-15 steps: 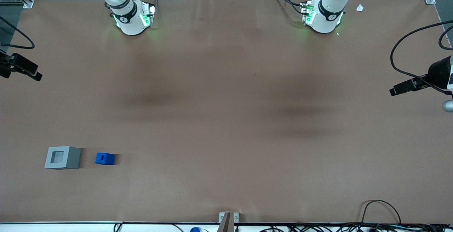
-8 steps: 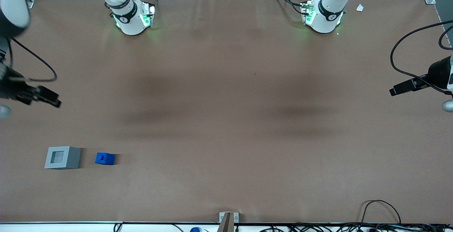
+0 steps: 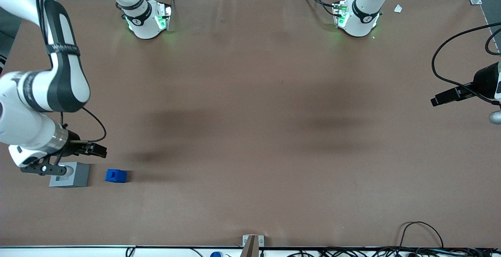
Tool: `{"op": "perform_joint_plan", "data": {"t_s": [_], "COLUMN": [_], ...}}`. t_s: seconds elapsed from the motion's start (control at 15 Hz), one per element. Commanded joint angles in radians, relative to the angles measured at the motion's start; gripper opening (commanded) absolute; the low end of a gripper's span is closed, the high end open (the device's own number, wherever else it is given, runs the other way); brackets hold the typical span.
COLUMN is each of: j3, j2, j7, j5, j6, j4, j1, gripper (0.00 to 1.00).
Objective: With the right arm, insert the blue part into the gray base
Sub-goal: 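Lower the open right gripper over the blue block, then close the right gripper on the blue block and lift it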
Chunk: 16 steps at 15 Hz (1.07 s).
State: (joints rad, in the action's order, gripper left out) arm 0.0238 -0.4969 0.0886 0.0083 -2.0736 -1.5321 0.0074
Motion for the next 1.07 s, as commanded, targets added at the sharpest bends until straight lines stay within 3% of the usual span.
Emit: {"op": "perform_joint_plan", "data": {"t_s": [0.0,0.73,1.0], "j3": [-0.008,-0.008,-0.008], "j2": [-0.093,-0.301,-0.301], "j7": [0.011,-0.003,-0.004], "j5": [0.019,0.021,0.024], "j6": [-0.060,-0.306,-0.307], "j4": [0.049,0.098,0.089], "j1": [-0.024,-0.024,-0.026], "gripper": [1.00,1.00,0.89]}}
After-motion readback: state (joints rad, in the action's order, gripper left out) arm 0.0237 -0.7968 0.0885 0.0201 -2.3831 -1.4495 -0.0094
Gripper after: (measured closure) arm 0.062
